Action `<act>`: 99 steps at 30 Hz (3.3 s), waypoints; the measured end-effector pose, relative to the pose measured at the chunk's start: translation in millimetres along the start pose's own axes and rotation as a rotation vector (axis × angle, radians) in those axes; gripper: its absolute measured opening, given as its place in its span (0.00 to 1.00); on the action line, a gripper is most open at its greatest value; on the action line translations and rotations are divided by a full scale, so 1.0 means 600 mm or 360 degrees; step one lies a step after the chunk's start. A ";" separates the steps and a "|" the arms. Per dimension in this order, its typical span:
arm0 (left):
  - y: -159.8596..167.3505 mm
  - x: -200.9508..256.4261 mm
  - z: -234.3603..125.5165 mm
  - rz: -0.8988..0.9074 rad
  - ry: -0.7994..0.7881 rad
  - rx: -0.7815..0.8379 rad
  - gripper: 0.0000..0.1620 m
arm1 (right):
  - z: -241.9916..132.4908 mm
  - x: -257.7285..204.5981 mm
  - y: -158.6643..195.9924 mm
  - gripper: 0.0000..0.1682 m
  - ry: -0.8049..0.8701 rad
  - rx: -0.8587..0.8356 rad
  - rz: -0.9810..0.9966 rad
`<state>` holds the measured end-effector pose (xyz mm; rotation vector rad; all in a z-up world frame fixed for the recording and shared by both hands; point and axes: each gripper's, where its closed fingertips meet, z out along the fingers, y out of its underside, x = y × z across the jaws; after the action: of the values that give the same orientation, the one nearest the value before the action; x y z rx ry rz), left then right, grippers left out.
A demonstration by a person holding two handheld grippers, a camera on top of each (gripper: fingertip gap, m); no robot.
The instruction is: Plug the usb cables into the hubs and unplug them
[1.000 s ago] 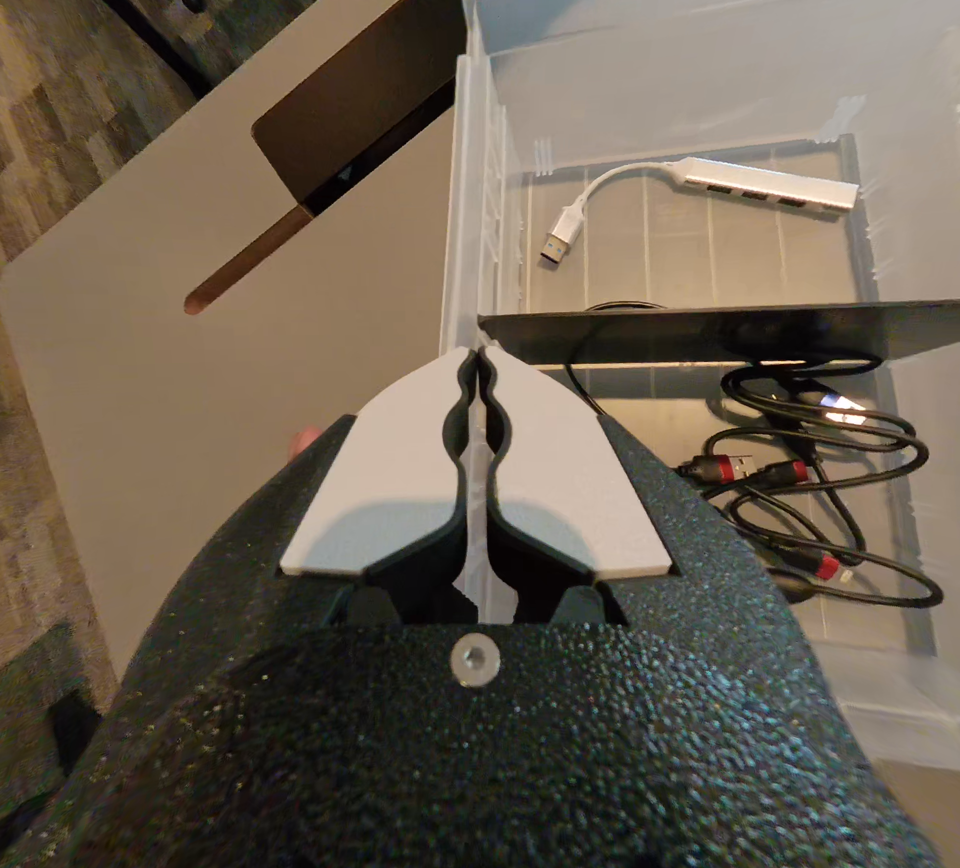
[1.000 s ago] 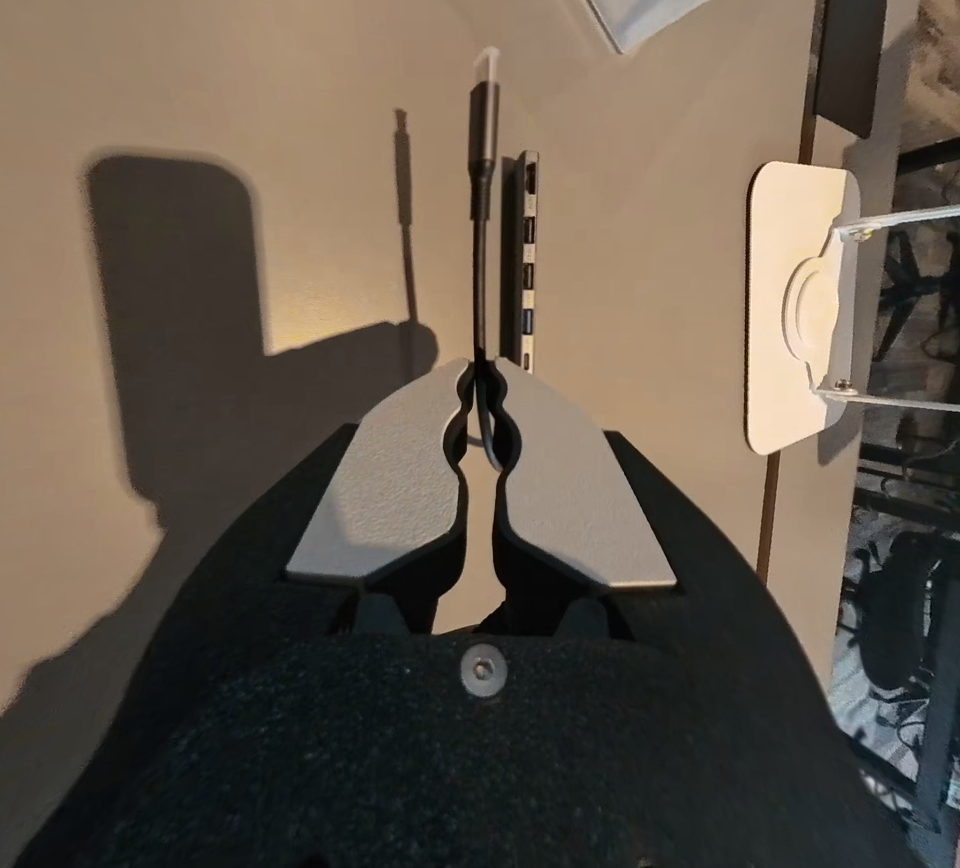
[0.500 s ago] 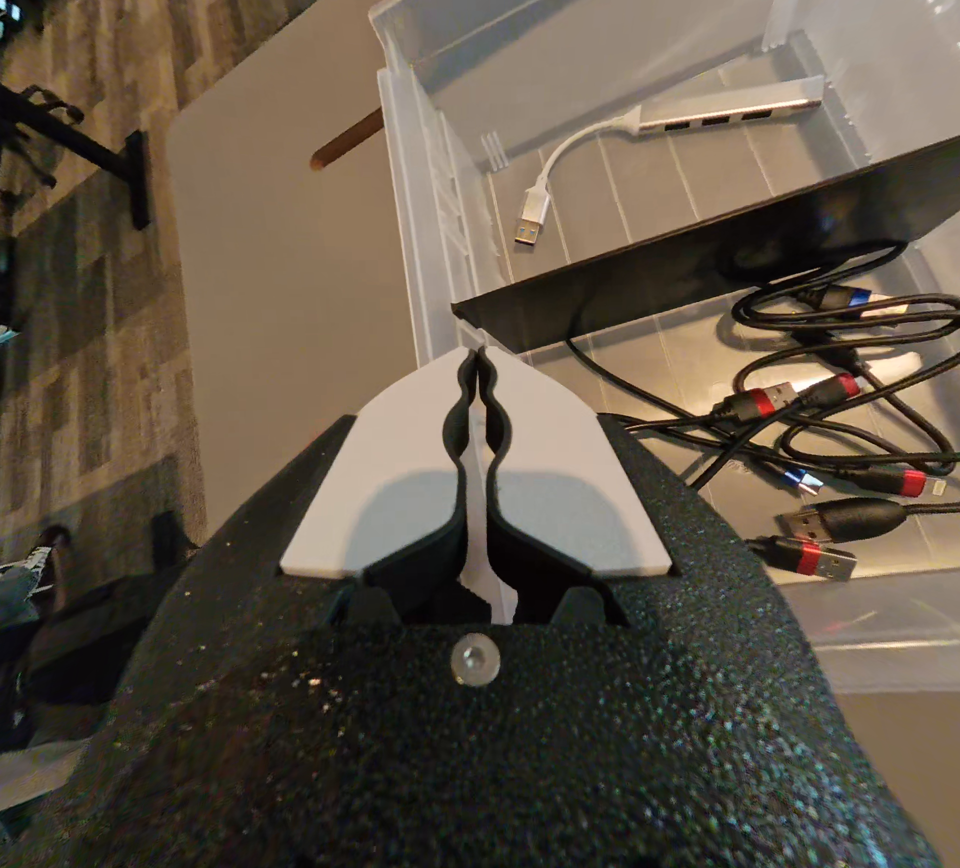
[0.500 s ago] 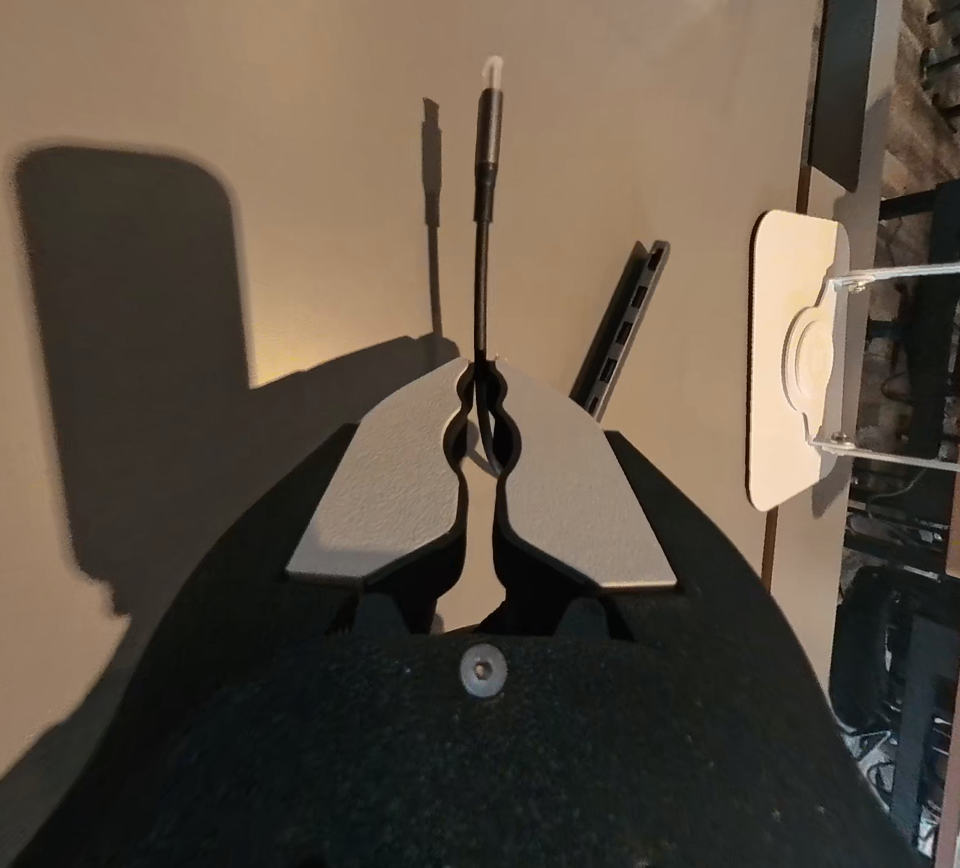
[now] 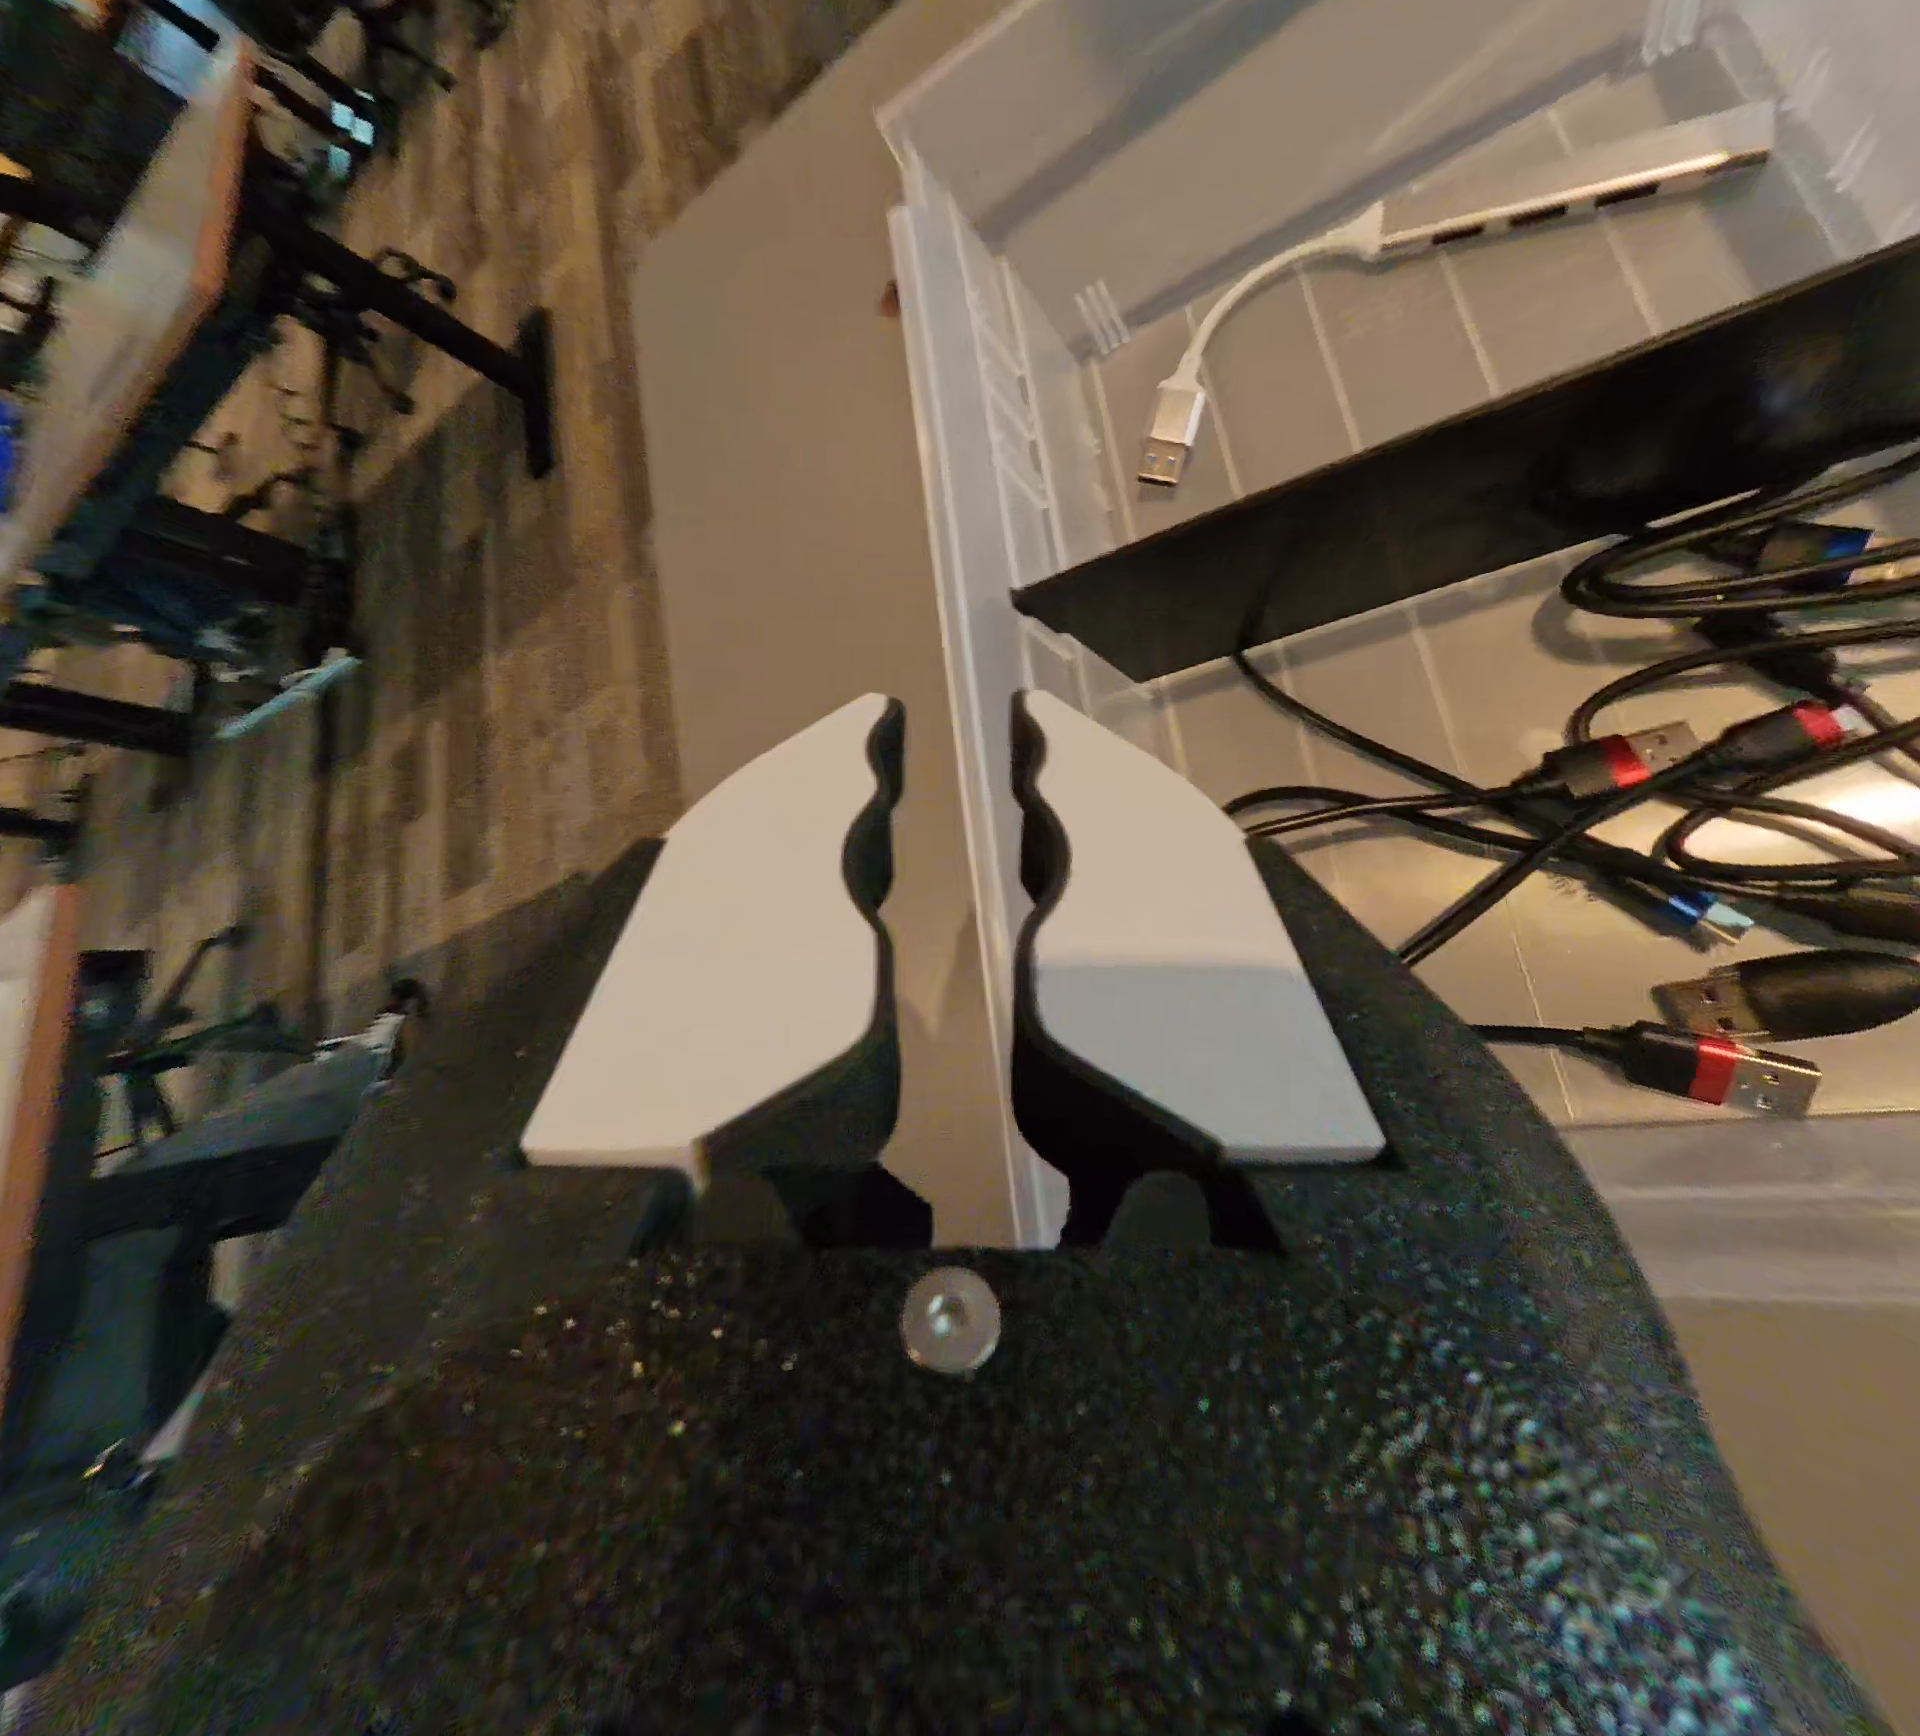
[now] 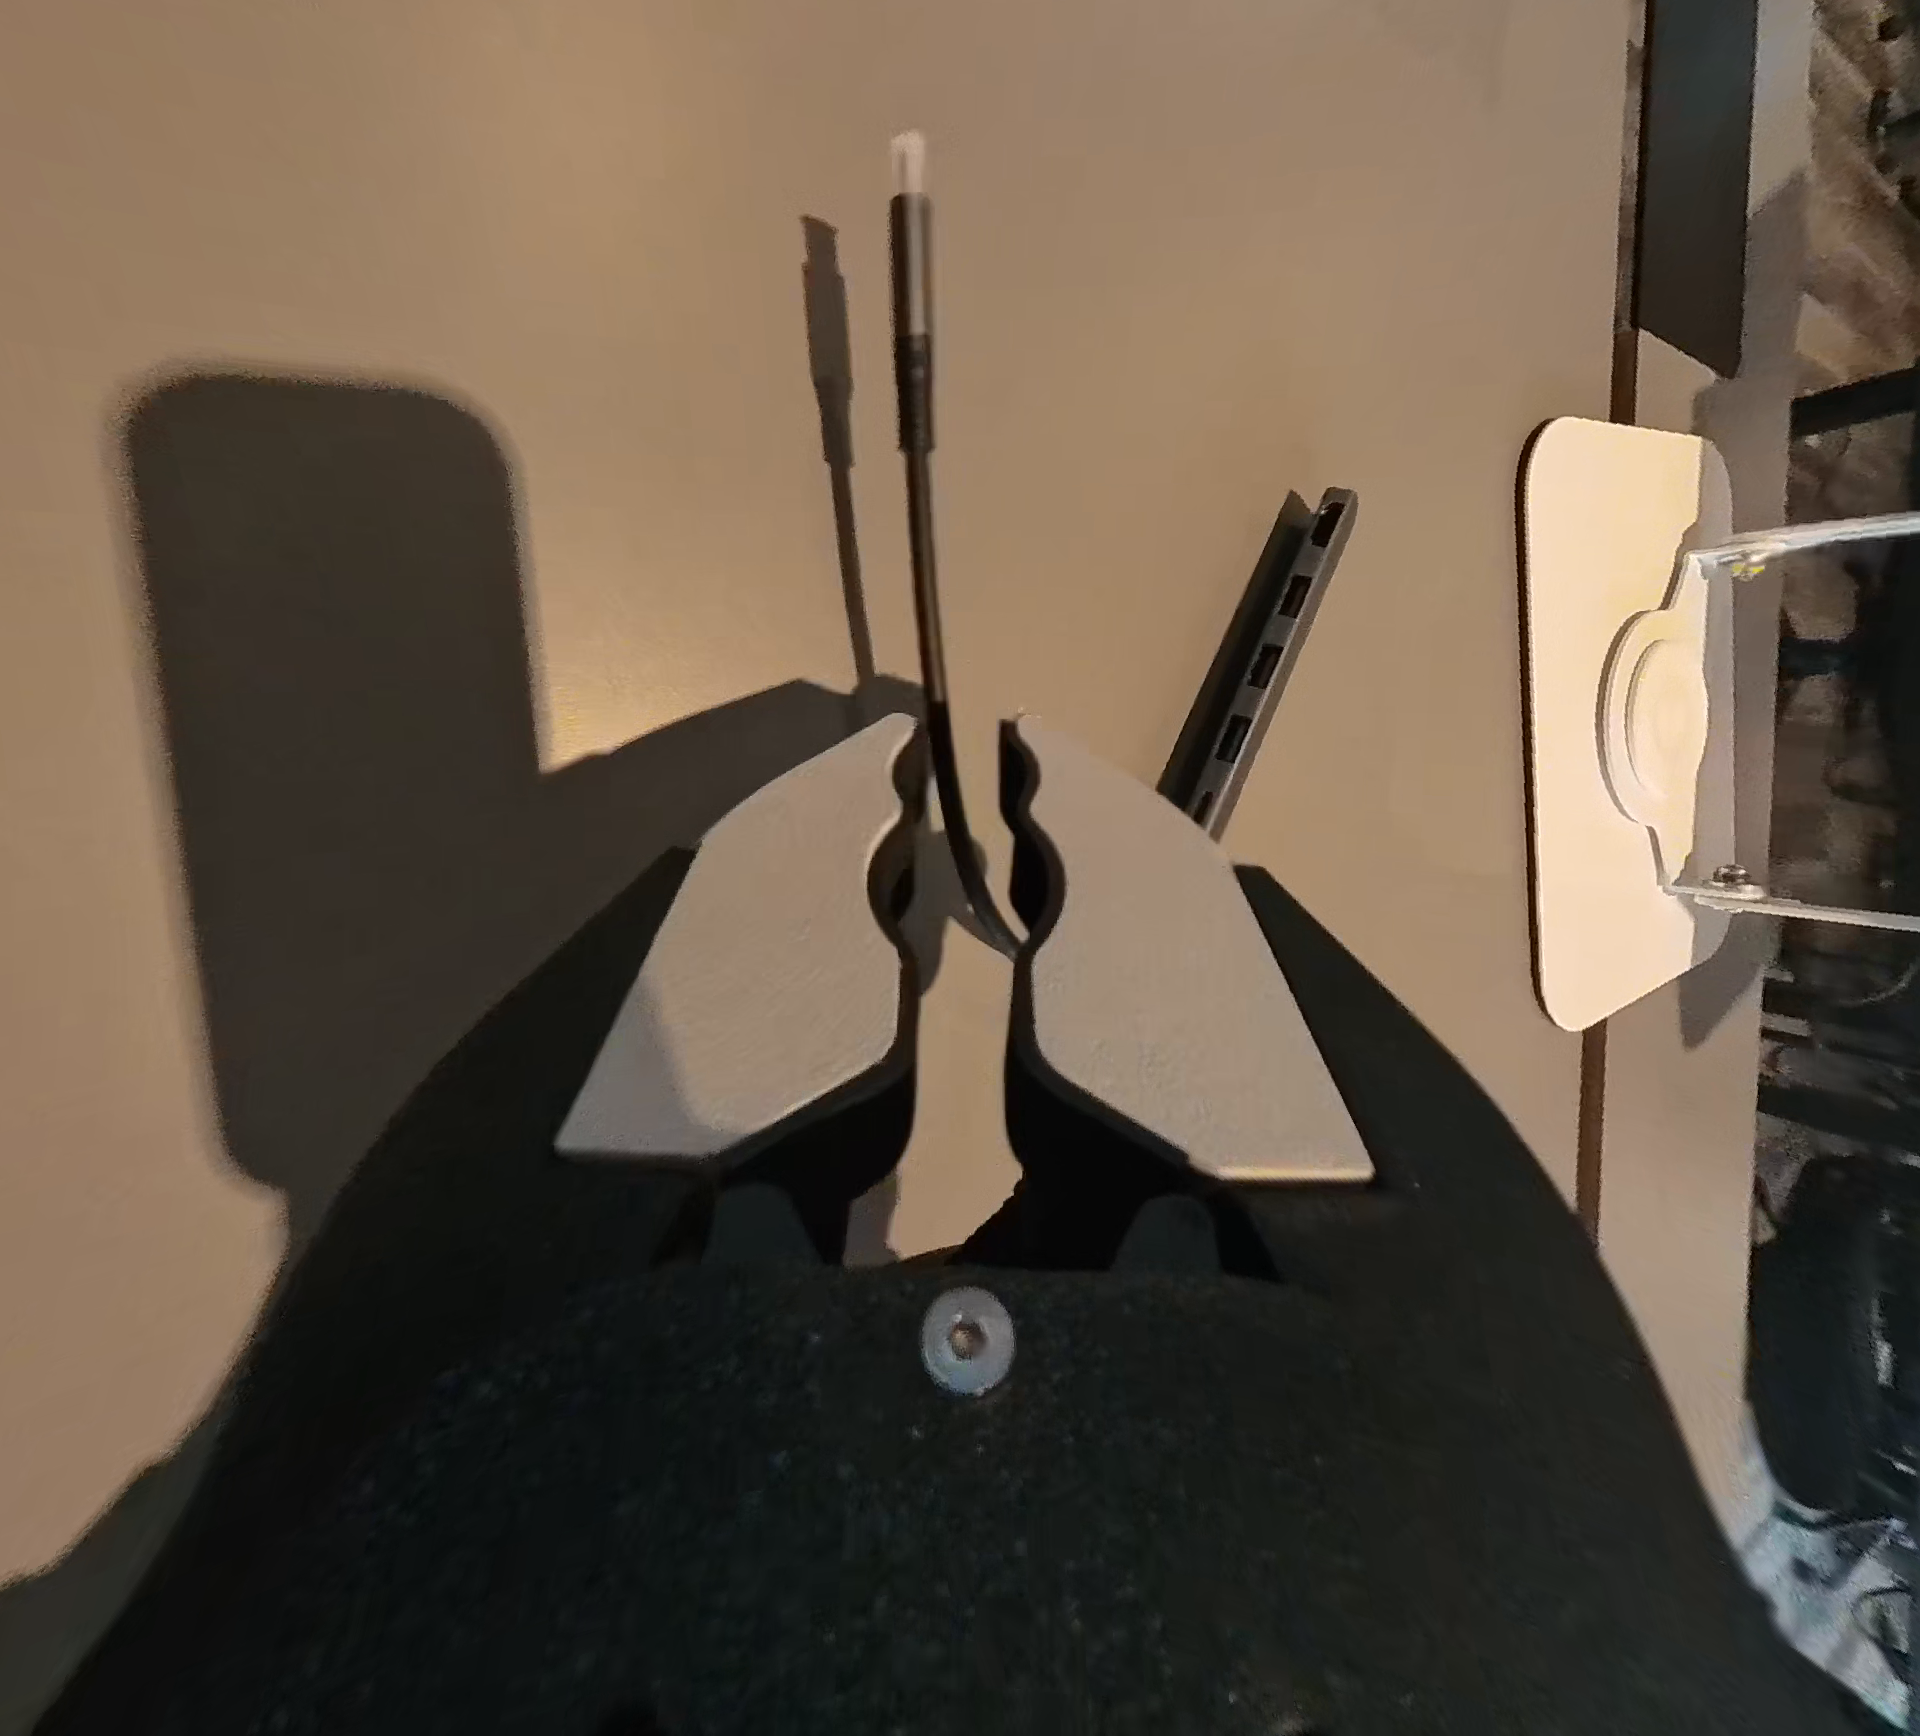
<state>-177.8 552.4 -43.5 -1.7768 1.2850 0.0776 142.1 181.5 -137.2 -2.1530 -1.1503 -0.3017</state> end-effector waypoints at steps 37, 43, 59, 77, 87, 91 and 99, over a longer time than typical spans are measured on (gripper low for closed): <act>-0.010 0.303 0.051 0.1008 0.1231 -0.0031 0.03 | 0.003 0.002 -0.012 0.19 -0.0081 0.0049 0.0069; -0.013 0.273 0.036 0.0953 0.1178 -0.0083 0.02 | -0.005 0.008 -0.014 0.19 -0.0042 0.0050 0.0071; -0.081 0.148 -0.092 0.0471 0.0722 0.0366 0.02 | -0.043 0.011 -0.042 0.17 0.0063 0.0059 0.0006; -0.172 0.037 -0.137 -0.0001 0.0027 0.0809 0.02 | -0.082 -0.005 -0.070 0.16 0.0156 0.0105 -0.0033; -0.231 0.004 -0.210 -0.0106 -0.0044 0.1053 0.02 | -0.079 0.005 -0.068 0.16 0.0164 0.0110 -0.0031; -0.237 0.021 -0.190 -0.0024 -0.0010 0.0962 0.02 | -0.076 0.010 -0.074 0.16 0.0172 0.0142 -0.0031; -0.301 0.018 -0.226 0.0029 -0.0099 0.1097 0.02 | -0.071 0.015 -0.095 0.16 0.0199 0.0218 -0.0025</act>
<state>-90.4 458.1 142.3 -1.1591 1.1041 -0.2693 106.2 181.3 -75.1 -1.9781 -1.0855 -0.3490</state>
